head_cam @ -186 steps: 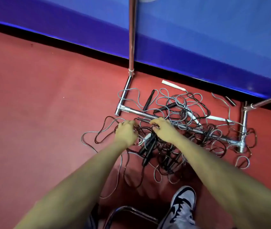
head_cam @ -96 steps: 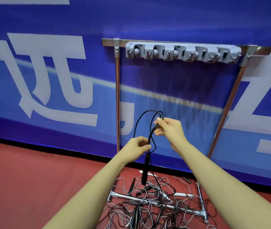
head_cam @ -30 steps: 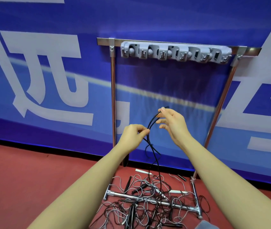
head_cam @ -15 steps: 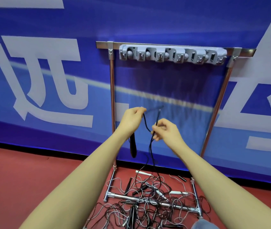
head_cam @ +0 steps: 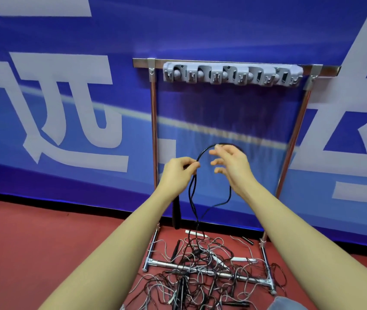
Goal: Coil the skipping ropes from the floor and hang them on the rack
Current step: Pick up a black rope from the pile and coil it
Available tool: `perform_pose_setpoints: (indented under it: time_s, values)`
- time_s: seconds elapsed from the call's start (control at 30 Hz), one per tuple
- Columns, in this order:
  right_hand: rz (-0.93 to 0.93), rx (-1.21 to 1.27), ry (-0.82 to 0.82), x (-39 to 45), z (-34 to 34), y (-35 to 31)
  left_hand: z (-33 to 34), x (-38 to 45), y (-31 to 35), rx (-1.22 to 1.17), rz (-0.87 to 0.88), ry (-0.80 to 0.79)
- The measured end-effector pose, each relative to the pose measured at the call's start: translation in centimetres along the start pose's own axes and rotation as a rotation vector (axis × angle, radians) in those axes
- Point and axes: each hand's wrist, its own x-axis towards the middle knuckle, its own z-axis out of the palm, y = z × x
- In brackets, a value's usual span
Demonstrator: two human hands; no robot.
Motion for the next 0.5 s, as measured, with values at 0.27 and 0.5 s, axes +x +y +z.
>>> perform_pose_setpoints:
  time_s: [0.27,0.5]
  values:
    - [0.037,-0.599,-0.328,-1.5,0.1,3.3,-1.5,1.8,3.3,-0.013,0.040,0.025]
    - [-0.158,-0.633,0.032,-0.5,-0.9,2.5,-0.9,1.4,1.7,-0.212,-0.002,0.064]
